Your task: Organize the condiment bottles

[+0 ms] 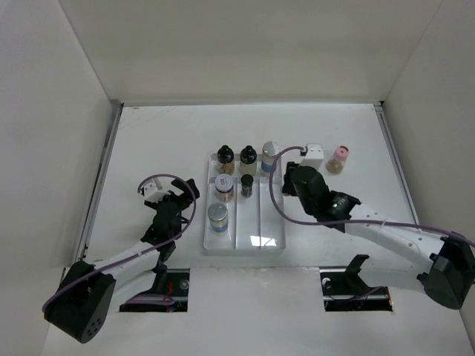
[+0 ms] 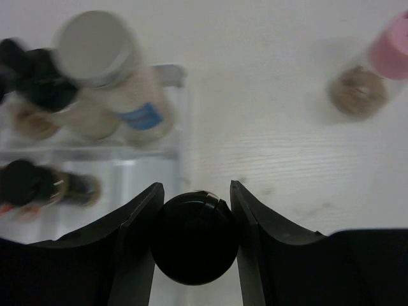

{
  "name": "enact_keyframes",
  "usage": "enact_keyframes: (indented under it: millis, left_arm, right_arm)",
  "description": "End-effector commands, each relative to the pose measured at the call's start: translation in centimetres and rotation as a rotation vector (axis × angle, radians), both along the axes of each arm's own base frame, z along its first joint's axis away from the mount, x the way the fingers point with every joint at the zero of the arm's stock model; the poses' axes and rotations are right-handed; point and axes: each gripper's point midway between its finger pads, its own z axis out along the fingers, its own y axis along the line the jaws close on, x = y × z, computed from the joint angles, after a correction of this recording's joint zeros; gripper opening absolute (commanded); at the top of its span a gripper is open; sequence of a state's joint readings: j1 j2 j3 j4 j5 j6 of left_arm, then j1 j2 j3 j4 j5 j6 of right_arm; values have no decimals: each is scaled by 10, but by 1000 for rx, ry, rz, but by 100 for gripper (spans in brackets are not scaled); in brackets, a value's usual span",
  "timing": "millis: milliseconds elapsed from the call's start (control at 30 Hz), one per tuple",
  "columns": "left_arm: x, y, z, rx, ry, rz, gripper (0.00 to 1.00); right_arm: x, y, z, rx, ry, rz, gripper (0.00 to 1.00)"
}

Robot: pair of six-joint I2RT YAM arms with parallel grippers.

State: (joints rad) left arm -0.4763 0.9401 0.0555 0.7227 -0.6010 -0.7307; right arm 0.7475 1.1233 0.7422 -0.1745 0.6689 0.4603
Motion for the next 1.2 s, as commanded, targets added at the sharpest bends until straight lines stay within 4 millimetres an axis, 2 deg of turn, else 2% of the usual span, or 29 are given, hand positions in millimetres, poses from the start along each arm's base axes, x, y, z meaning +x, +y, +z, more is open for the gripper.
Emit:
enact_keyframes:
  millis: [0,100,200,300,400,500,700,767,900,1000,1100,1167]
  left_arm:
    - [11,-7,29,-51,-80,-8,96]
    - [11,-9,32,-56,-90,-13,96]
    - [12,-9,31,-54,-86,-11,96]
    - [9,-6,34,-61,-99,-10,96]
    - [8,-5,33,-60,-100,-2,96]
    - [8,-8,32,-58,-94,-16,96]
    - [8,-7,33,-60,-96,-13,96]
    - [8,-7,35,-63,-105,-10,96]
    - [9,-6,32,-59,-95,-11,96]
    - [8,-7,34,-63,-104,-11,96]
    - [10,-7,31,-58,-92,-14,96]
    - [9,-8,33,-60,-96,-16,96]
  right_arm:
    - [-12,63,32,76,-40,190,44]
    - [-21,113,32,111,-36,311,44]
    - [-28,151,29,129,-39,392,44]
    - [-31,174,17,110,-30,433,44]
    - [-30,183,0,97,-11,432,44]
    - [-25,188,-14,70,-7,435,44]
    - [-16,191,-30,38,-24,404,46]
    - [-17,191,-38,14,-12,402,52]
    - [-20,189,-49,-11,16,401,71]
    - [-23,179,-36,-3,4,388,78]
    - [-30,166,-11,33,-18,381,81]
    - [-37,149,10,62,-51,369,82]
